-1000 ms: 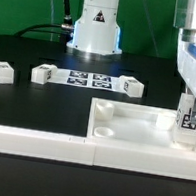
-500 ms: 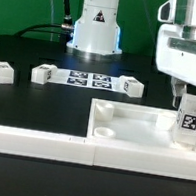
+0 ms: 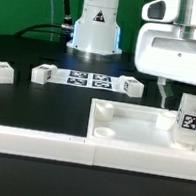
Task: Assemble square table
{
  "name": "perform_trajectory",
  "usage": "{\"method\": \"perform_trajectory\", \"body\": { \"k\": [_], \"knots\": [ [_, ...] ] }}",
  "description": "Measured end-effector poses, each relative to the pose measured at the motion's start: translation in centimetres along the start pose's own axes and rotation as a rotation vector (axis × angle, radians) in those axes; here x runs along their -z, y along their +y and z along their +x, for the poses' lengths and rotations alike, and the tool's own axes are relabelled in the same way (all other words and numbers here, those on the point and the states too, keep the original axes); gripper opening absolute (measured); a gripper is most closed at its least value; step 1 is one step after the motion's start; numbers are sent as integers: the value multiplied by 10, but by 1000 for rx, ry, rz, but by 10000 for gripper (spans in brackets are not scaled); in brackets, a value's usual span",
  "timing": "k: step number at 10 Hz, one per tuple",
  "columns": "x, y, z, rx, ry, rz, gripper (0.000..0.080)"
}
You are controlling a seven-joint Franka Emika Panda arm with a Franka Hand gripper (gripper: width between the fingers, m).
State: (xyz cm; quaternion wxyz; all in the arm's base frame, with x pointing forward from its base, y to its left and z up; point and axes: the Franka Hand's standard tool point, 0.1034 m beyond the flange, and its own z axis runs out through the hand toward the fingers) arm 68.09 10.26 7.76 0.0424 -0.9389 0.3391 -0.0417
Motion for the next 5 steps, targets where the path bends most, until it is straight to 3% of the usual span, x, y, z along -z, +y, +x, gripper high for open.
{"method": "perform_trajectory", "body": {
  "k": [1,2,5],
  "knots": [
    [2,0,3,209,21,-26,649],
    [0,2,5,475,22,-36,649],
    [0,4,6,451,20,-37,638]
  ]
}}
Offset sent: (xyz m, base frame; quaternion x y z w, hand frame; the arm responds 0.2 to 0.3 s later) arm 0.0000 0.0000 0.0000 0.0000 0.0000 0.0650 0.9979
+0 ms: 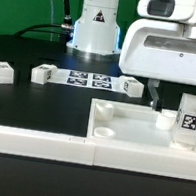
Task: Assemble square table
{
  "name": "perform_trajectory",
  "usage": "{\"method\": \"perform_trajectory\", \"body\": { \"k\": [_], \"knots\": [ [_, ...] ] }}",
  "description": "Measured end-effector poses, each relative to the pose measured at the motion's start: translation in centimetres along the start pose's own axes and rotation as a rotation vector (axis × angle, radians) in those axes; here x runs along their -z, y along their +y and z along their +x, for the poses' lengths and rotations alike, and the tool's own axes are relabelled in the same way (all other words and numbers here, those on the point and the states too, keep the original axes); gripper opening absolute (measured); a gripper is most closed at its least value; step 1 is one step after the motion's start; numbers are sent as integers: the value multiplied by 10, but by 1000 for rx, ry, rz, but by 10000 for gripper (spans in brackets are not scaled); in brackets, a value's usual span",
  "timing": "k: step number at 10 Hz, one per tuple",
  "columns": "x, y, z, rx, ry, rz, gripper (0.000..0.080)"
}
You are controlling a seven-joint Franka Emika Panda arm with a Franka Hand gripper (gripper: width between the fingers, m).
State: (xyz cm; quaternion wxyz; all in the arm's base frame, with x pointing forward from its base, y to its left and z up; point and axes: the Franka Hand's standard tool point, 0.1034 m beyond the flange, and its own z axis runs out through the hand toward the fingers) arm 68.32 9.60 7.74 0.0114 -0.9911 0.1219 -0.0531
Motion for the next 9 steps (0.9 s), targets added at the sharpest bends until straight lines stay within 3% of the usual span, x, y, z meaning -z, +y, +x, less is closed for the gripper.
{"method": "perform_trajectory", "body": {
  "k": [1,2,3,6,9],
  "knots": [
    [0,0,0,-46,-1,3,467],
    [0,-1,0,-121,-1,3,467],
    [0,-1,0,-186,-1,4,286],
    [-1,1,-1,-469,-18,-8,288],
    [-3,3,-3,-1037,-35,-20,288]
  ]
}}
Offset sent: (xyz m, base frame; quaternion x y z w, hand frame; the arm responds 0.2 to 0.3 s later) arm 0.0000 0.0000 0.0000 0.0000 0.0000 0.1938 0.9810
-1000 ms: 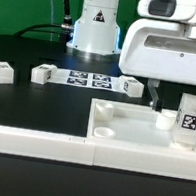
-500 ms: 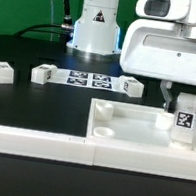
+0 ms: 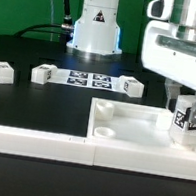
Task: Assemble square table
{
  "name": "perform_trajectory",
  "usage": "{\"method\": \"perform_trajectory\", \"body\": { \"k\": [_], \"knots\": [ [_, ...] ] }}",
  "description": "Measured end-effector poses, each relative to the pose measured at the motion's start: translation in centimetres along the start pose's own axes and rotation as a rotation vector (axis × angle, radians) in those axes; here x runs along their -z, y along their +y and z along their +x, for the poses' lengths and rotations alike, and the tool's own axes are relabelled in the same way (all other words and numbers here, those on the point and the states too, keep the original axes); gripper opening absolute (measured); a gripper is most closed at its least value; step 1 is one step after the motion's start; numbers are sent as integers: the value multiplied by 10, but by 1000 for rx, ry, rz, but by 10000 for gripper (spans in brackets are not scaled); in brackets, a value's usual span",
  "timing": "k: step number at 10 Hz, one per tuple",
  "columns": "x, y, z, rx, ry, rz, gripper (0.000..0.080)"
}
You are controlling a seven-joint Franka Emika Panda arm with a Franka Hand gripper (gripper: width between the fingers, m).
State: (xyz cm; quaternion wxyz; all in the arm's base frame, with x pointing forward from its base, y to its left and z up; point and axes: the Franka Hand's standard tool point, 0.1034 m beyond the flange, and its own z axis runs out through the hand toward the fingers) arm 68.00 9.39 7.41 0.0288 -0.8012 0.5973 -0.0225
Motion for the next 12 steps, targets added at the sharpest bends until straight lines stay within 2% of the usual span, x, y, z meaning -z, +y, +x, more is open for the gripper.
{"method": "perform_trajectory", "body": {
  "k": [1,3,6,7,8,9,10,12],
  "knots": [
    [0,1,0,-214,-16,1,288],
    [0,2,-1,-433,-37,-4,290],
    [0,2,-2,-460,-37,-5,290],
    [0,2,-2,-371,-29,-6,526],
    [1,1,-6,-227,-12,-9,526],
    [-1,0,-14,-39,2,-12,611],
    [-3,0,-21,88,-1,-8,642],
    [-3,1,-16,175,1,-8,647]
  ]
}}
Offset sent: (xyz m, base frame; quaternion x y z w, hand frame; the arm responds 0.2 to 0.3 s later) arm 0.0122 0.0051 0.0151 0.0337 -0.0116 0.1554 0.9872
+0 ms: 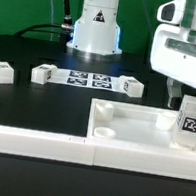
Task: Assemble square table
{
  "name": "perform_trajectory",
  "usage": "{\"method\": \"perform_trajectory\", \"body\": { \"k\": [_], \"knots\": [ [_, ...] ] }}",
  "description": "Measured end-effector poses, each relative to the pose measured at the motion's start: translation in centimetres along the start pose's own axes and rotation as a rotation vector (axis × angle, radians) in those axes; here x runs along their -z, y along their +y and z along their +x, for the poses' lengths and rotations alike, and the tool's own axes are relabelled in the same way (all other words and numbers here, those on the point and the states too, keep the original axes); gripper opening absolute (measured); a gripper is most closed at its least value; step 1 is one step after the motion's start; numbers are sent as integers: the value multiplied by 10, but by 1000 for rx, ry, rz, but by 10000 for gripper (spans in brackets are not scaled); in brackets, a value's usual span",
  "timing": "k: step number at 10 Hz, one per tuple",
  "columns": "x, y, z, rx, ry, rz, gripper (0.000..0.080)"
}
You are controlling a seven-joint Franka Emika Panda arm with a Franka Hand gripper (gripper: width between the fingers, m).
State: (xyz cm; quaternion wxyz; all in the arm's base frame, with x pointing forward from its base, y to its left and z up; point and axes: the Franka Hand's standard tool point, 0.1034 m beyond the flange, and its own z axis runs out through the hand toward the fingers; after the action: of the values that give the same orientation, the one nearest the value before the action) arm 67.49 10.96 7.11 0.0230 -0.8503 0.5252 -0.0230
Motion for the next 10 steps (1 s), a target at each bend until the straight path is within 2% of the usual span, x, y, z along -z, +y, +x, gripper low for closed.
{"method": "perform_trajectory", "body": {
  "k": [2,4,5,7,8,9,10],
  "knots": [
    [0,0,1,168,1,-1,649],
    [2,0,8,556,22,-14,649],
    [2,-1,7,694,23,-16,649],
    [2,-1,5,715,25,-18,649],
    [2,-1,6,685,25,-18,525],
    [2,-1,6,671,25,-18,525],
    [2,-1,5,621,25,-17,386]
  ]
}}
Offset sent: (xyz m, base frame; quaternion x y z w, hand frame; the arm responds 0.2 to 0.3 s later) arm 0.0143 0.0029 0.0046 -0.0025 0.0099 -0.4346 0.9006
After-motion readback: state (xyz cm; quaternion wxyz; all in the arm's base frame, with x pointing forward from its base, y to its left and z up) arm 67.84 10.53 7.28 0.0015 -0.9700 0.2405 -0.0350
